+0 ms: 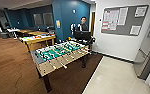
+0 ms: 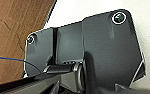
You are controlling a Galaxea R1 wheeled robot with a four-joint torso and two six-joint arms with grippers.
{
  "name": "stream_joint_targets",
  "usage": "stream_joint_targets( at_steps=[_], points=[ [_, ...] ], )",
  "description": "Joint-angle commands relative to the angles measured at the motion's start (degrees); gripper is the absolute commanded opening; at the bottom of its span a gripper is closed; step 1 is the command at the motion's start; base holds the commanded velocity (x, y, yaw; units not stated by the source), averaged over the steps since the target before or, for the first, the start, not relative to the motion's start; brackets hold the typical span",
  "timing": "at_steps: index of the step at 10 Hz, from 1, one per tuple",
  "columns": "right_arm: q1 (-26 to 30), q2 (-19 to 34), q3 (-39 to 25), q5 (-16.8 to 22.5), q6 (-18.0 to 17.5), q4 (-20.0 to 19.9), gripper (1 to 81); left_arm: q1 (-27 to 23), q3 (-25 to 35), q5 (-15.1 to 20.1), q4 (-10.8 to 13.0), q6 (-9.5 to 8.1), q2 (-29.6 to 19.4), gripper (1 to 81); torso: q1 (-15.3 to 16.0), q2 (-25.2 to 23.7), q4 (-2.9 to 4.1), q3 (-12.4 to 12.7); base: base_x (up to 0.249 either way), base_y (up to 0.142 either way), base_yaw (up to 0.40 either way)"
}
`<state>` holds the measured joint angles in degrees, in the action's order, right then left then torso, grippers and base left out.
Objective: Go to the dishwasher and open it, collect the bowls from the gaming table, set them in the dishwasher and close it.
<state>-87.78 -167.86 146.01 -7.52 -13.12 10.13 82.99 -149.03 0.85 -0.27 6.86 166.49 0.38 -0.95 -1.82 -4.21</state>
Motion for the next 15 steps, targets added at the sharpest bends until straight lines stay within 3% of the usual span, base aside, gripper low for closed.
stream_joint_targets(
  at_steps=[1,15],
  points=[
    [2.65,-0.04,-0.47,2.51,0.2,0.94,81.1,-2.79,-0.03,3.28,-0.52,0.17,-0.8,81.1,0.0,0.0,0.0,0.0,0.0,0.0,0.365],
    [2.3,-0.13,-0.38,2.51,0.2,1.03,81.1,-2.53,-0.03,3.28,-0.7,0.08,-0.8,81.1,-0.02,0.0,0.0,0.0,0.0,0.0,0.356]
  ],
)
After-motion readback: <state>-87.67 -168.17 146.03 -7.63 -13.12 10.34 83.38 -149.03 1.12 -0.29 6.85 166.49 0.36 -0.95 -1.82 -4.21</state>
